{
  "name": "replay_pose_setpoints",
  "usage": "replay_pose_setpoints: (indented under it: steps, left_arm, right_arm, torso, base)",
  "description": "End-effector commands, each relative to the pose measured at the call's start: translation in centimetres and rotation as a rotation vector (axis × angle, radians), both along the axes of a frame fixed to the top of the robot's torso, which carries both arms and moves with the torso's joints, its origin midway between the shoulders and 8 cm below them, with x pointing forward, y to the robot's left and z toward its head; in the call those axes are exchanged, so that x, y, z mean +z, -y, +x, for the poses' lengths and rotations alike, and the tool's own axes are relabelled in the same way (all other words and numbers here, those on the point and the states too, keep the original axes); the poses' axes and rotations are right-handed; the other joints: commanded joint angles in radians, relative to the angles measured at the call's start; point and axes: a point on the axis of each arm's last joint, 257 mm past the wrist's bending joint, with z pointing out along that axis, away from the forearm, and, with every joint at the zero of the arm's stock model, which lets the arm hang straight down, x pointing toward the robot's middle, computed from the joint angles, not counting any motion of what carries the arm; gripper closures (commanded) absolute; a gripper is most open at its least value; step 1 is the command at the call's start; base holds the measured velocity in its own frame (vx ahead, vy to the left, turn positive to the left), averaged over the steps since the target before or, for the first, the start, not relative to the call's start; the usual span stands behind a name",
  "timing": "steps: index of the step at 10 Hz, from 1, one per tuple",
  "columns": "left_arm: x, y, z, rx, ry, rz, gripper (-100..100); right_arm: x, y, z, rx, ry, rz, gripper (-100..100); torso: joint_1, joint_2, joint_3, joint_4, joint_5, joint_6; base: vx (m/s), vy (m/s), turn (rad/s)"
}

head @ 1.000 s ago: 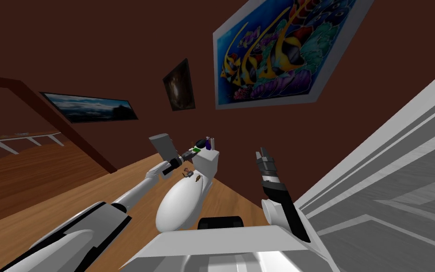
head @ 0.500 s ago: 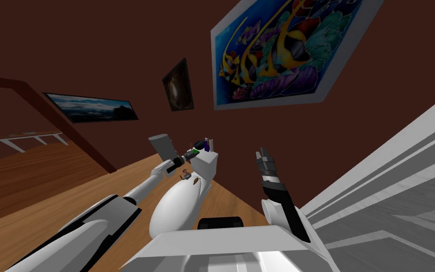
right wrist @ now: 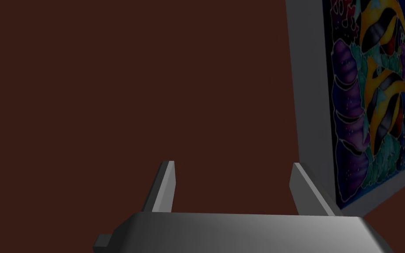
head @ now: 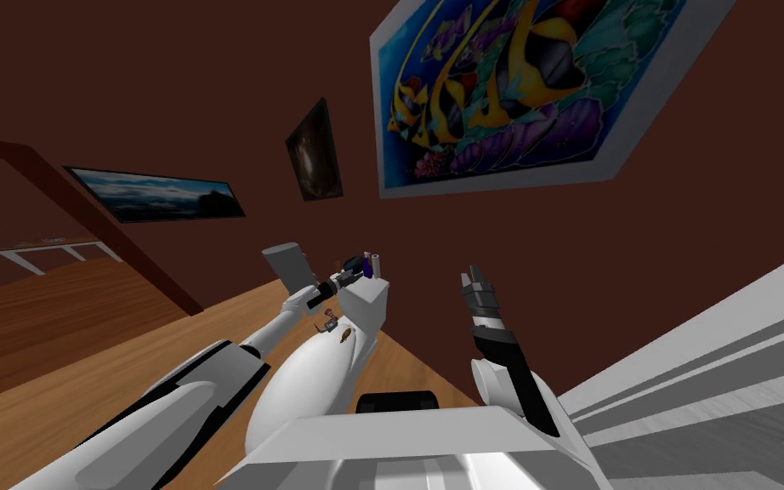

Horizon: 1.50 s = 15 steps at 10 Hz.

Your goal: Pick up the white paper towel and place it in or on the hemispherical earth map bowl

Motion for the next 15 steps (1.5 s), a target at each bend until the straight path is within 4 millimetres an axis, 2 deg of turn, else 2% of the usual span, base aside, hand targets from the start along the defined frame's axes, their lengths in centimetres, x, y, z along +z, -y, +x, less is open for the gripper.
replay_pose_setpoints:
  steps: [1,5,7,8,9,10,14,15]
  left_arm:
    - [-0.1,0.5,0.3,-0.006,-0.001,0.005,-100]
    - [0.6,2.1,1.4,-0.02,0.007,0.011,-100]
    - [0.6,2.1,1.4,-0.021,0.009,0.01,-100]
    - [0.7,2.1,1.5,-0.021,0.011,0.01,0]
    - [0.7,2.1,1.5,-0.021,0.011,0.01,-100]
    - [0.7,2.1,1.5,-0.022,0.011,0.009,100]
    - [0.6,2.1,1.4,-0.021,0.009,0.009,100]
    - [0.6,2.1,1.4,-0.021,0.009,0.009,0]
  right_arm:
    - [0.0,0.0,0.0,0.0,0.0,0.0,0]
    - [0.0,0.0,0.0,0.0,0.0,0.0,0]
    - [0.0,0.0,0.0,0.0,0.0,0.0,0]
    - [0.0,0.0,0.0,0.0,0.0,0.0,0]
    - [0.0,0.0,0.0,0.0,0.0,0.0,0]
    - [0.0,0.0,0.0,0.0,0.0,0.0,0]
    - [0.0,0.0,0.0,0.0,-0.001,0.0,0]
    - [0.0,0.0,0.0,0.0,-0.001,0.0,0]
  torso:
    - [0.0,0.0,0.0,0.0,0.0,0.0]
    - [0.001,-0.001,-0.001,0.0,0.0,0.0]
    - [0.0,-0.004,-0.002,-0.001,0.0,0.0]
    - [0.003,0.0,-0.001,-0.001,0.001,0.001]
    - [0.005,0.004,0.001,0.0,0.002,0.001]
    - [0.005,0.005,0.002,0.0,0.002,0.001]
    - [0.007,0.002,0.001,0.0,0.002,0.002]
    - [0.007,0.002,0.001,0.0,0.002,0.002]
  base:
    - [0.126,-0.052,-0.006]
    - [0.193,-0.082,-0.043]
    - [0.155,-0.064,-0.021]
    - [0.013,-0.007,0.003]
    - [0.005,-0.003,-0.002]
    - [0.0,0.0,0.0]
    - [0.0,0.0,0.0]
    - [0.0,0.0,0.0]
